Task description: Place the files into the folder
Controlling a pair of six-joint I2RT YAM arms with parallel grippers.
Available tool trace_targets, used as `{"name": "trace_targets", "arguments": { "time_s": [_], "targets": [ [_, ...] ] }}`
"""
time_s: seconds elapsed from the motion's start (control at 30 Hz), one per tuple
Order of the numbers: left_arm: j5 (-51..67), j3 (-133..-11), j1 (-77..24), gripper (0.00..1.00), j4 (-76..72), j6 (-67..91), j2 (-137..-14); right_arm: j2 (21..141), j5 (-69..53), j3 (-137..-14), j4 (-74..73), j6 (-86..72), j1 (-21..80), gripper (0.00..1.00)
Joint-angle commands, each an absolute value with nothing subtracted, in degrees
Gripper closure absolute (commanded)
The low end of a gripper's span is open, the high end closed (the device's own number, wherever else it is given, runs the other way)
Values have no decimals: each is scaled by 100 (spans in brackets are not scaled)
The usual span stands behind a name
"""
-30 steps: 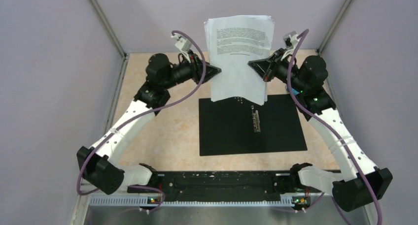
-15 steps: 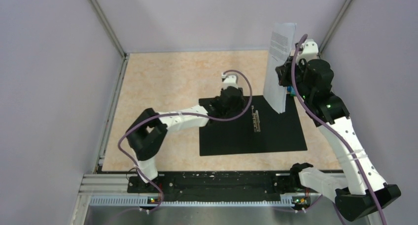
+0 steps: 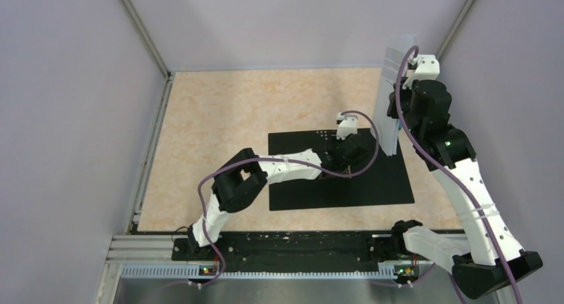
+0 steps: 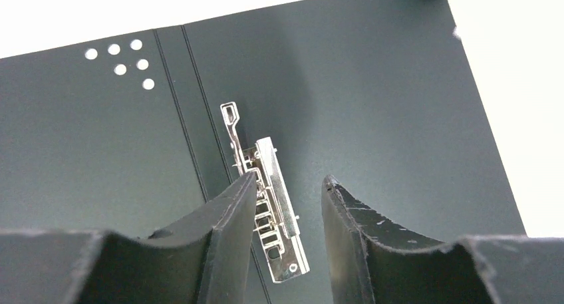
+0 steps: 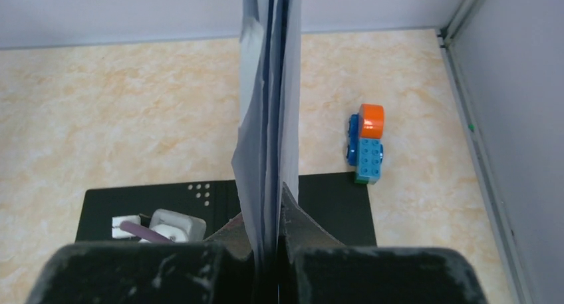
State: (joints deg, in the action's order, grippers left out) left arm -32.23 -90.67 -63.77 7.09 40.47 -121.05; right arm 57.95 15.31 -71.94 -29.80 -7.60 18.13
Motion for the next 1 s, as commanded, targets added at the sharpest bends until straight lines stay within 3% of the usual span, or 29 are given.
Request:
{"name": "trace_targets", "arguments": {
  "time_s": [0.0, 0.57, 0.97],
  "targets": [
    [-3699, -9709, -6483, 54, 1277, 4001, -12524, 5646, 2296, -7701, -3124, -777, 1780, 100],
    [-3383, -10064, -6487, 64, 1169, 3754, -13205, 5573, 2261, -7753, -3216, -774, 1782, 100],
    [-3879, -9188, -6218, 96, 1706, 4439, -12508, 5779, 1663, -7588, -3207, -867, 1781, 100]
  ]
}}
